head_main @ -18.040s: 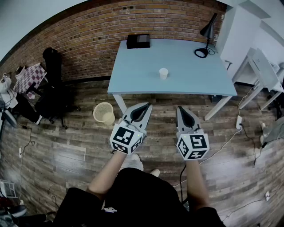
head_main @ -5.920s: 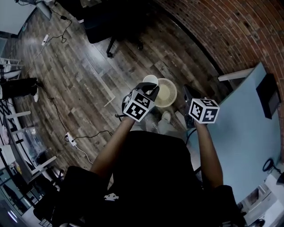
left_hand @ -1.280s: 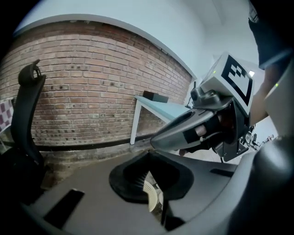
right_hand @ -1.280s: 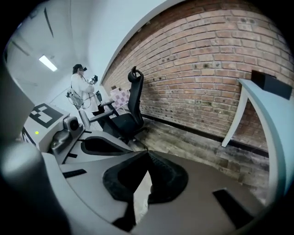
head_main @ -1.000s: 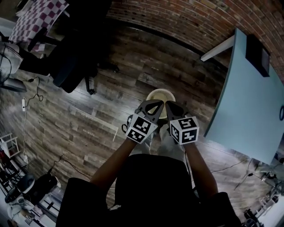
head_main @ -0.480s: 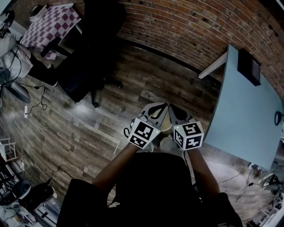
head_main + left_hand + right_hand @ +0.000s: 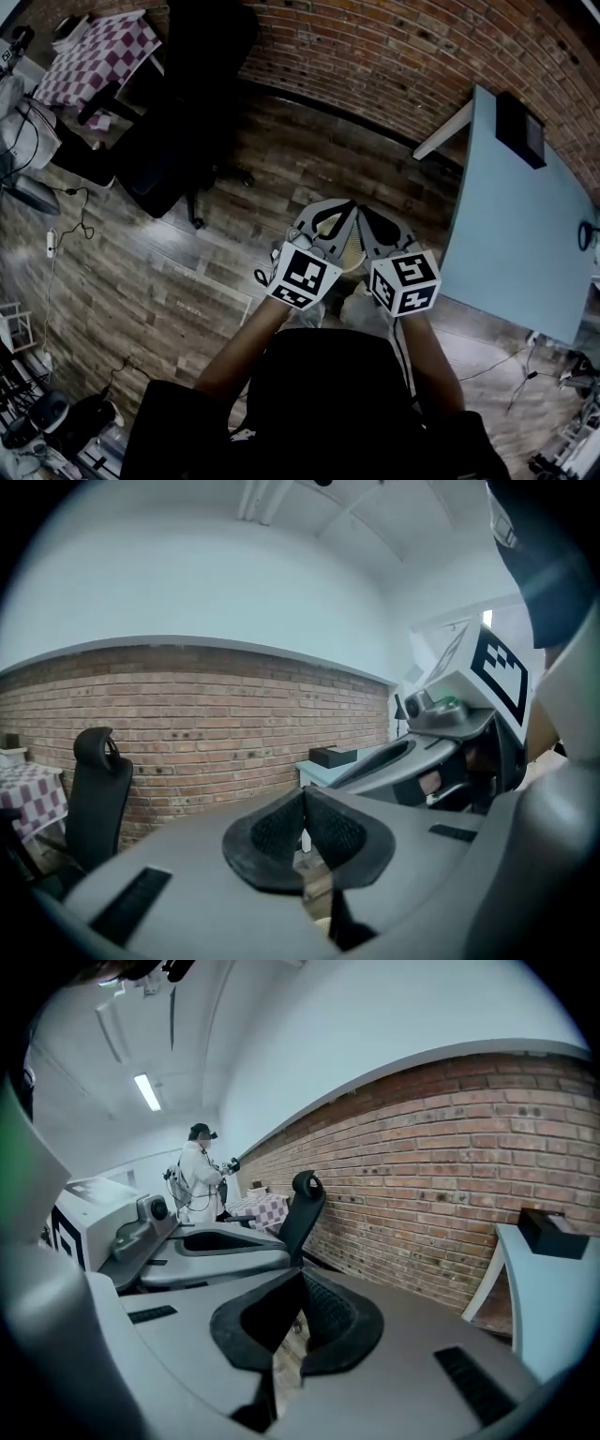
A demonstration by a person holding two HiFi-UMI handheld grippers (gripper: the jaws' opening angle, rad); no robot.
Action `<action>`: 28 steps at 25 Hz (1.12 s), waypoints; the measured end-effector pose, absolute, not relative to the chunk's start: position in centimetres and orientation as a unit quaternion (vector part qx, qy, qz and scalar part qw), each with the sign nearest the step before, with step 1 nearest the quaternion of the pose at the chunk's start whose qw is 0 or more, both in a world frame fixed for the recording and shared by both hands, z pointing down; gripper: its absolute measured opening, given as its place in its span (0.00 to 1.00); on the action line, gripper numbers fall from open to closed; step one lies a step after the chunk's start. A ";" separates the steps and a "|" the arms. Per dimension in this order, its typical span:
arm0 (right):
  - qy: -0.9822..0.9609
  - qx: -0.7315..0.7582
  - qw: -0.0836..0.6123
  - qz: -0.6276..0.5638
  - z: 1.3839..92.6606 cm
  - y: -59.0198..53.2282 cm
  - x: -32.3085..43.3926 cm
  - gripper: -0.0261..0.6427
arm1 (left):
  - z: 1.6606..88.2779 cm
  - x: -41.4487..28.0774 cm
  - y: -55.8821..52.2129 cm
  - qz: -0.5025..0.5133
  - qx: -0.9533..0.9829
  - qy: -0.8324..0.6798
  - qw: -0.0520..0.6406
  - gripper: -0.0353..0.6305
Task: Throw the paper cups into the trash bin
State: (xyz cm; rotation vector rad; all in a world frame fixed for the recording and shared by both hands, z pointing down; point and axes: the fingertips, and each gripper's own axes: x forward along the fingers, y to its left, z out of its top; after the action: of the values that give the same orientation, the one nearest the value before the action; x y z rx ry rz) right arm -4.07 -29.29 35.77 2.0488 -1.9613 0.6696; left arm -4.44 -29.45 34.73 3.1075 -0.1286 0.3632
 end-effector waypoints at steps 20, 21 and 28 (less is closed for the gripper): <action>-0.685 0.706 0.036 0.177 29.5 -21.2 -1.1 0.04 | 28.7 -1.7 -21.9 0.077 0.995 -0.058 -0.022 0.07; -0.685 0.707 0.033 0.173 29.1 -20.6 -0.9 0.04 | 28.4 -1.6 -21.3 0.076 0.995 -0.056 -0.022 0.07; -0.688 0.709 0.013 0.154 27.0 -16.4 -0.7 0.04 | 27.0 -1.8 -16.7 0.078 0.995 -0.060 -0.030 0.07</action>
State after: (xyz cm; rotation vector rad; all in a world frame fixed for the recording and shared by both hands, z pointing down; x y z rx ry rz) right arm -0.68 -16.38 26.97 2.2086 -2.1433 0.4804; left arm -1.79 -16.66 27.05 3.1864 -0.1918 0.2507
